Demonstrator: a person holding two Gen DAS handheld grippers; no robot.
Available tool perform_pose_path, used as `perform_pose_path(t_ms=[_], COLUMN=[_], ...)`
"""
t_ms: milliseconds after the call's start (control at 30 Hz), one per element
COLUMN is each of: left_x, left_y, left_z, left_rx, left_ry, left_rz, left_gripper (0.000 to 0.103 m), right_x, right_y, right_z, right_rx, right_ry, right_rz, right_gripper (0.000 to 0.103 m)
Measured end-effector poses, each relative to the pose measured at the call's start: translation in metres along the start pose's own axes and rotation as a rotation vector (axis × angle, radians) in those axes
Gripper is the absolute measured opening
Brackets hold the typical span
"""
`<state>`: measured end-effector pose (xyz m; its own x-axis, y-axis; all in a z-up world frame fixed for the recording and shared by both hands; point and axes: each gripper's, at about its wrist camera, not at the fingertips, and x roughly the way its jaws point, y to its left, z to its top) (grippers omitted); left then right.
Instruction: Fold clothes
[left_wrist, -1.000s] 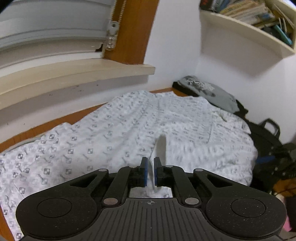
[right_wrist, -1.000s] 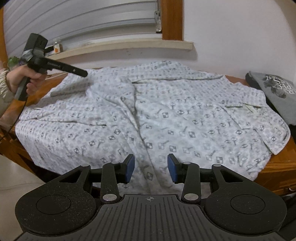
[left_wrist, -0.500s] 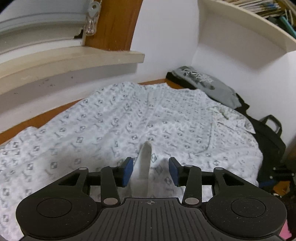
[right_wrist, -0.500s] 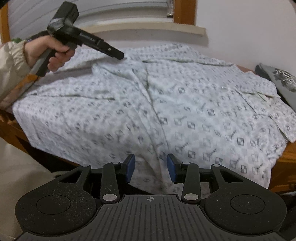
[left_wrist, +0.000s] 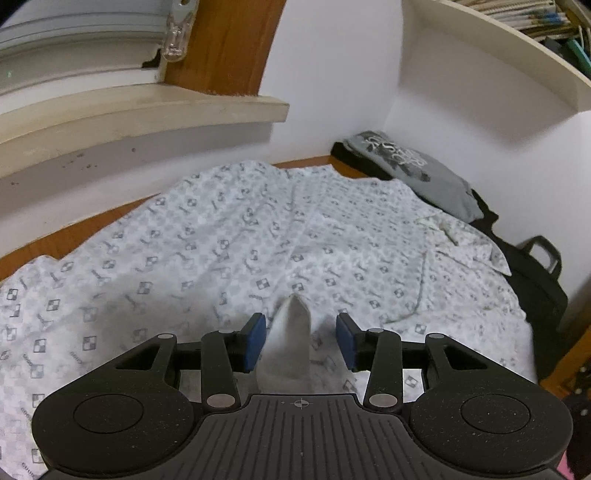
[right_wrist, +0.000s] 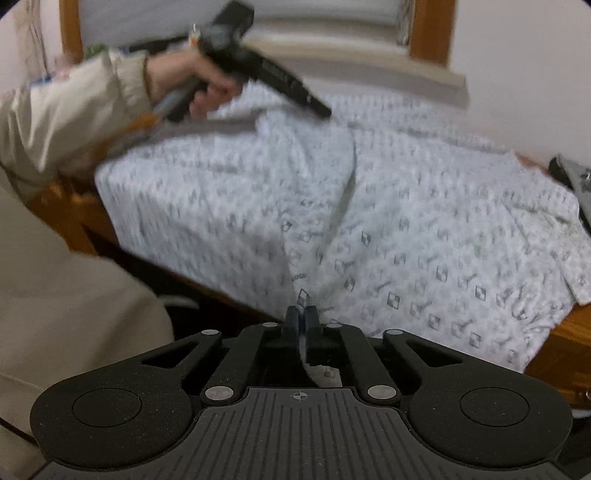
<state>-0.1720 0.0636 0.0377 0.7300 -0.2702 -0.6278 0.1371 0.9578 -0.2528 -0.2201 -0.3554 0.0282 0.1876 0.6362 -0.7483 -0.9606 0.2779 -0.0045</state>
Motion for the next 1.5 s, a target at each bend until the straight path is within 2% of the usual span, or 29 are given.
perform_pose_path(t_ms=[33, 67, 133, 167, 200, 267, 333, 400, 500, 633, 667, 700, 733, 800, 1033, 1133, 1200, 1233, 1267, 1333, 1400, 1500], left_x=[0.002, 0.004, 0.006, 0.007, 0.007, 0.006, -0.008, -0.03, -0.043, -0.028, -0.025, -0.025, -0.028, -0.035, -0.055, -0.054, -0.05, -0.047, -0.045, -0.044, -0.047, -0.058], left_y=[-0.001, -0.002, -0.002, -0.002, -0.002, -0.004, -0.008, -0.01, -0.019, -0.012, -0.01, -0.006, -0.002, 0.003, 0.007, 0.004, 0.003, 0.002, 0.002, 0.003, 0.004, 0.004], left_z=[0.0, 0.0, -0.002, -0.003, -0.003, -0.003, 0.001, 0.011, 0.019, 0.005, 0.002, -0.004, -0.009, -0.017, -0.037, -0.043, -0.046, -0.047, -0.048, -0.049, -0.049, -0.045], left_rx=[0.006, 0.011, 0.017, 0.019, 0.021, 0.036, 0.053, 0.045, 0.088, 0.073, 0.068, 0.06, 0.059, 0.064, 0.066, 0.077, 0.089, 0.098, 0.104, 0.105, 0.095, 0.084], left_ry=[0.01, 0.019, 0.026, 0.025, 0.023, 0.016, -0.061, -0.18, -0.218, -0.081, -0.045, -0.024, -0.017, -0.004, 0.013, 0.023, 0.036, 0.047, 0.053, 0.053, 0.049, 0.025], left_rz=[-0.004, -0.002, -0.006, -0.009, -0.011, -0.016, -0.009, -0.044, -0.052, -0.01, 0.0, -0.001, -0.006, -0.013, -0.073, -0.082, -0.09, -0.093, -0.092, -0.089, -0.098, -0.11], left_gripper=[0.046, 0.046, 0.046, 0.043, 0.032, 0.002, 0.002, 0.001, 0.002, 0.005, 0.008, 0.017, 0.021, 0.037, 0.043, 0.045, 0.055, 0.056, 0.056, 0.053, 0.019, 0.018], right_x=[0.002, 0.003, 0.002, 0.001, 0.0, 0.0, 0.001, 0.002, 0.004, 0.01, 0.013, 0.016, 0.02, 0.029, 0.081, 0.095, 0.101, 0.102, 0.1, 0.095, 0.084, 0.074], right_y=[0.0, -0.002, -0.007, -0.01, -0.014, -0.025, -0.038, -0.051, -0.064, -0.074, -0.077, -0.081, -0.084, -0.092, -0.096, -0.094, -0.095, -0.095, -0.094, -0.093, -0.089, -0.079], right_z=[0.0, -0.001, 0.0, 0.001, 0.002, 0.005, 0.007, 0.01, 0.014, 0.023, 0.027, 0.03, 0.034, 0.046, 0.088, 0.094, 0.096, 0.096, 0.096, 0.096, 0.095, 0.094], right_rx=[-0.011, -0.008, 0.005, 0.013, 0.024, 0.056, 0.091, 0.127, 0.163, 0.172, 0.175, 0.18, 0.186, 0.198, 0.16, 0.156, 0.154, 0.154, 0.154, 0.149, 0.128, 0.108], right_ry=[0.007, 0.001, -0.02, -0.034, -0.047, -0.074, -0.101, -0.127, -0.164, -0.202, -0.208, -0.214, -0.225, -0.246, -0.254, -0.242, -0.235, -0.24, -0.253, -0.284, -0.357, -0.43], right_rz=[-0.003, -0.025, -0.061, -0.076, -0.091, -0.119, -0.145, -0.171, -0.193, -0.228, -0.229, -0.23, -0.226, -0.201, -0.08, -0.05, -0.037, -0.034, -0.037, -0.049, -0.103, -0.238], right_gripper=[0.014, 0.026, 0.04, 0.04, 0.041, 0.042, 0.042, 0.043, 0.043, 0.048, 0.048, 0.048, 0.048, 0.048, 0.048, 0.048, 0.042, 0.027, 0.006, 0.003, 0.003, 0.002])
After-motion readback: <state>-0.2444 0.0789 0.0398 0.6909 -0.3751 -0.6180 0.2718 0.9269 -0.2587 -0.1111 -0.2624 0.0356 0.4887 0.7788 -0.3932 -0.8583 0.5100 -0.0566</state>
